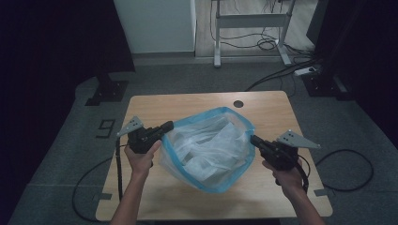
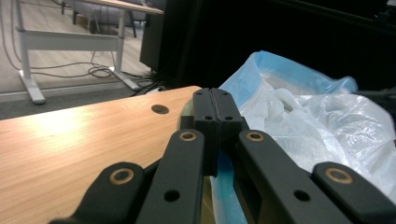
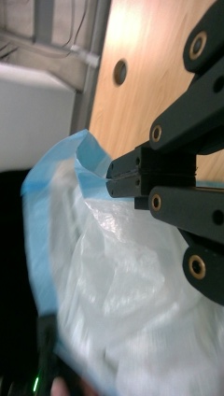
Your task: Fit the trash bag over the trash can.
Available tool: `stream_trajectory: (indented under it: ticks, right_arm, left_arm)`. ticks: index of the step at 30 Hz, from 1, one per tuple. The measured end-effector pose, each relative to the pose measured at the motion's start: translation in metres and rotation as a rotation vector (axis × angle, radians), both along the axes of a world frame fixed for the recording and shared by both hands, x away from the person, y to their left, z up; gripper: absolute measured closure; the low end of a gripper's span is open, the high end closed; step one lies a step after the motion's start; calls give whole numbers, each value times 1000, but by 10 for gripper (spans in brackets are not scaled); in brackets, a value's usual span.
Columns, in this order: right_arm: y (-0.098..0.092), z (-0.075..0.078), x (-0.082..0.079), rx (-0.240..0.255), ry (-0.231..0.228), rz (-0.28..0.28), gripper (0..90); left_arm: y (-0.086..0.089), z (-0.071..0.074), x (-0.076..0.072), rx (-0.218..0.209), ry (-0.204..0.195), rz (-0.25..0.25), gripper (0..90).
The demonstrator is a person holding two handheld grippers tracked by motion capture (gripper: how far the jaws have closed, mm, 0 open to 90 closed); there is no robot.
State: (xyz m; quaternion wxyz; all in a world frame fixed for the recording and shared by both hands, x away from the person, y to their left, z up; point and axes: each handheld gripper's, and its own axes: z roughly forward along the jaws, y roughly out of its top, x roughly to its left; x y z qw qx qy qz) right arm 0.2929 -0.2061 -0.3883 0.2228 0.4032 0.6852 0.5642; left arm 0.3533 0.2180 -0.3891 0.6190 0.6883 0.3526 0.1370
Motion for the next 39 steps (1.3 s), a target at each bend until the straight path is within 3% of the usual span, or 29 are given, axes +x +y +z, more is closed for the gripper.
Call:
stream_trajectory:
  ticks: [6, 11, 15, 17, 22, 31, 35, 39]
  right_arm:
    - [7, -8, 33, -11, 49, -40, 890]
    - [14, -15, 46, -21, 65, -57, 889]
    - [18, -24, 53, -28, 82, -62, 889]
    - [19, -29, 56, -29, 97, -64, 890]
    - [19, -45, 60, -46, 139, -62, 889]
    - [18, -61, 61, -59, 174, -50, 889]
    - [16, -65, 61, -59, 198, -48, 890]
    - [15, -70, 59, -80, 218, -53, 890]
  left_arm:
    - [5, -1, 7, -3, 3, 39, 900]
    - [10, -6, 10, 4, 18, 57, 900]
    - [12, -12, 15, 8, 54, 74, 900]
    - [11, -17, 16, 29, 71, 85, 900]
    - [11, -29, 19, 35, 124, 92, 900]
    - [9, -41, 21, 61, 149, 90, 900]
    - [11, -49, 24, 67, 208, 89, 899]
    - [13, -57, 23, 69, 238, 82, 899]
